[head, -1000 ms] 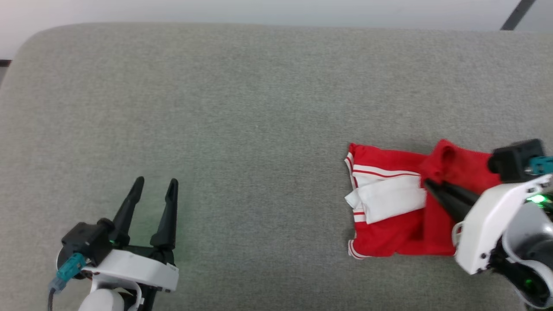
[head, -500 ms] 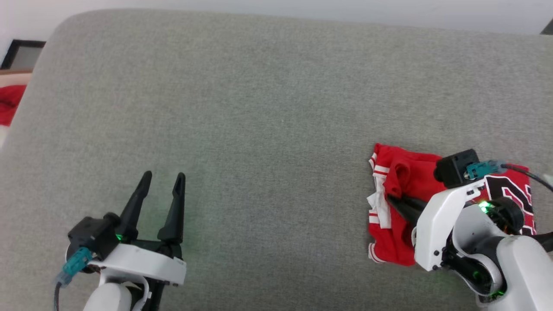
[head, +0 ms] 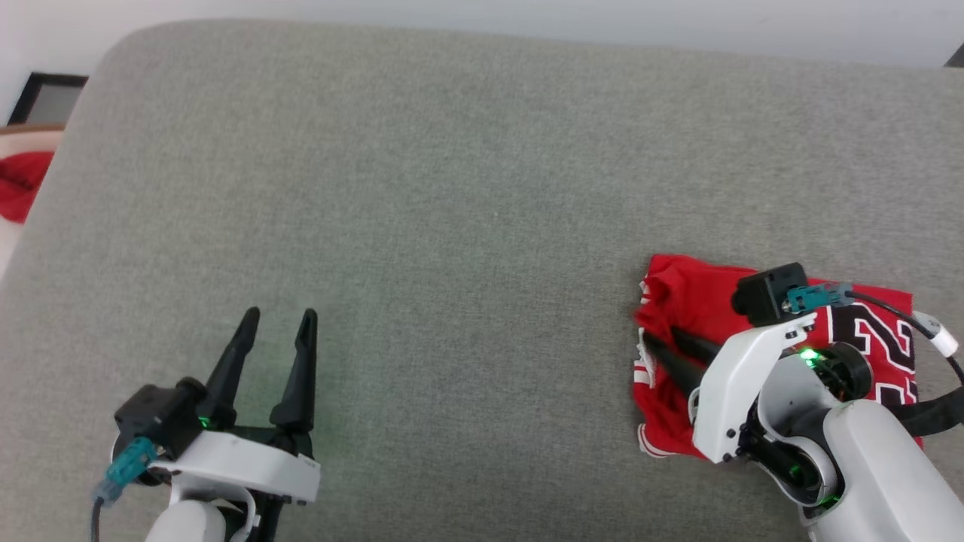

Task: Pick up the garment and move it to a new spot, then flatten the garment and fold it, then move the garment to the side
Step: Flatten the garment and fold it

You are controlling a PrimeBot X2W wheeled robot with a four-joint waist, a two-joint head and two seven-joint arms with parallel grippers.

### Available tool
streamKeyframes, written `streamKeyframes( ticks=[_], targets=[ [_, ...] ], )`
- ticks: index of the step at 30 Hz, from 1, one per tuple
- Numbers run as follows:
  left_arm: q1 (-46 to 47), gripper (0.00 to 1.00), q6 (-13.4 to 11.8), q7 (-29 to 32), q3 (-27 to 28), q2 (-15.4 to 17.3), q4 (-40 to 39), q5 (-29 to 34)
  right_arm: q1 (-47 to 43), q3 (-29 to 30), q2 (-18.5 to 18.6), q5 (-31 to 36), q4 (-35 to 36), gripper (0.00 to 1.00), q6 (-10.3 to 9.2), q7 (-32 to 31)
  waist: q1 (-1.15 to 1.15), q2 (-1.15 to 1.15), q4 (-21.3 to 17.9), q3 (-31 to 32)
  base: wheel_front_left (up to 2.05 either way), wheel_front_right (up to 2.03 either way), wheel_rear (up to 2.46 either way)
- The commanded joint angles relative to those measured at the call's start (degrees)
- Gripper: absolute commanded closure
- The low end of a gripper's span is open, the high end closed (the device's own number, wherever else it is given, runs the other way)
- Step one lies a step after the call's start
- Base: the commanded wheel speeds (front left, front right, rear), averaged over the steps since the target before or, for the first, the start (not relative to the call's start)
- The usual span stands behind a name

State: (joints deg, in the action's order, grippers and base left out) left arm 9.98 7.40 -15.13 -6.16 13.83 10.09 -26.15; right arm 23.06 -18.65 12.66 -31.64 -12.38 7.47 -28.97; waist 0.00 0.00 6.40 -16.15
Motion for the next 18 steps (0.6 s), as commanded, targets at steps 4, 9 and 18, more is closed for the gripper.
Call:
streamKeyframes(
  ticks=[4, 9, 18],
  targets=[
    [-1.66, 0.0, 0.11, 0.07, 0.32, -0.14, 0.17, 0.6, -0.74, -0.85, 2.1, -2.66, 1.92, 0.0, 0.03, 0.35, 0.0, 0.0, -2.51, 3.25, 0.0, 0.0, 0.0],
    [-2.91, 0.0, 0.11, 0.07, 0.59, -0.12, 0.29, 0.95, -1.92, 0.45, 4.69, -3.83, 4.51, 0.0, 0.03, 0.23, 0.0, 0.0, -4.24, 5.0, 0.0, 0.0, 0.0],
    [-4.3, 0.0, 0.11, 0.07, 0.37, 0.29, 0.86, 0.74, -5.8, 6.05, 9.69, -4.68, 9.08, 0.0, 0.02, 5.17, 0.0, 0.0, -7.7, 7.01, 0.0, 0.0, 0.0]
  ],
)
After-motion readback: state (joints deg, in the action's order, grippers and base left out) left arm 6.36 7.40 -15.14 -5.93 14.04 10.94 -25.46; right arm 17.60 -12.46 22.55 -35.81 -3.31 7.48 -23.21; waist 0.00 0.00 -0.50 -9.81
